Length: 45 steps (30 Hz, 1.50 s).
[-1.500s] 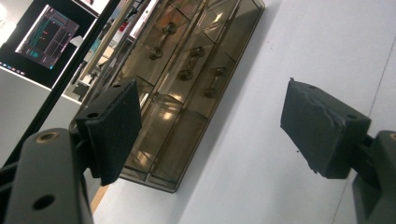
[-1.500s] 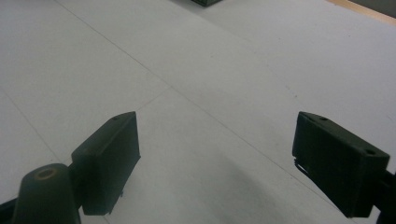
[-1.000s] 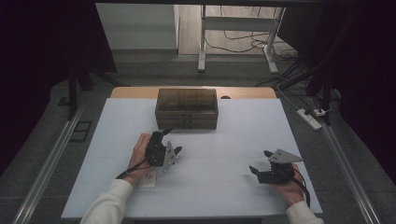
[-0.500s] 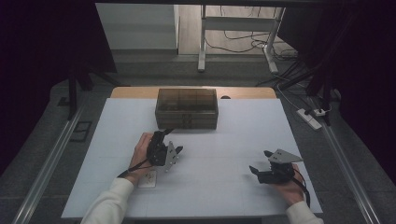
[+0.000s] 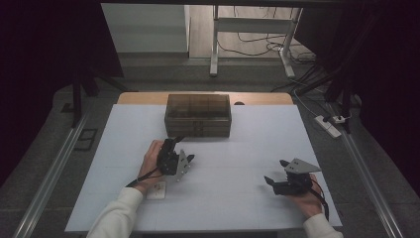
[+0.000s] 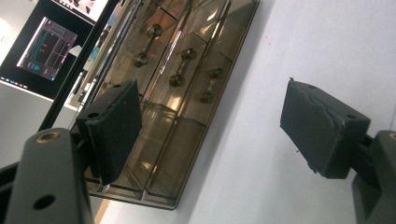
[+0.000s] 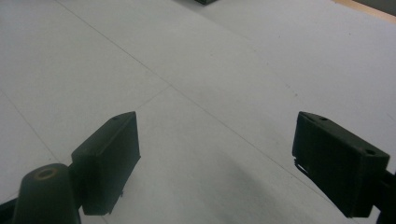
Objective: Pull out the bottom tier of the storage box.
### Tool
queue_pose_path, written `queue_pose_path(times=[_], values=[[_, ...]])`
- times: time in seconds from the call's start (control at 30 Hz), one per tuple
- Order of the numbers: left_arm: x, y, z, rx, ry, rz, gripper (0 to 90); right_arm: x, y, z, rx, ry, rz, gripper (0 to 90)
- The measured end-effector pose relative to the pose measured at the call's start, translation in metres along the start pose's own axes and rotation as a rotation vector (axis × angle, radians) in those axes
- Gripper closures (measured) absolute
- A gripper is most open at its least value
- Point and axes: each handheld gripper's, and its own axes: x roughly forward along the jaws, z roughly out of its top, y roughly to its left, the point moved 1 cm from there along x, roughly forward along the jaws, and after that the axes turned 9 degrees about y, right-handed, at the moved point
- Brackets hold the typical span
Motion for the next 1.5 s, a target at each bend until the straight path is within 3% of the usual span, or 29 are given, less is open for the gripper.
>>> queue_pose_path(times=[0.1, 0.23, 0.33, 1.17, 1.5], values=[[0.002, 0.0, 0.001, -0.003, -0.007, 0.005, 20.6, 0.0, 0.0, 0.0, 0.0, 0.0, 0.0, 14.5], [0.0, 0.0, 0.005, 0.046, 0.0, 0.024, 20.7, 0.0, 0.0, 0.0, -0.001, 0.002, -0.001, 14.5], [0.0, 0.0, 0.007, 0.053, -0.005, 0.028, 20.6, 0.0, 0.0, 0.0, -0.001, 0.0, 0.001, 14.5], [0.013, 0.005, 0.005, 0.041, -0.011, 0.033, 21.0, -0.002, 0.001, 0.0, -0.007, -0.005, -0.008, 14.5], [0.018, 0.005, 0.006, 0.063, -0.018, 0.042, 21.4, -0.004, 0.001, -0.003, -0.005, -0.008, -0.017, 14.7]])
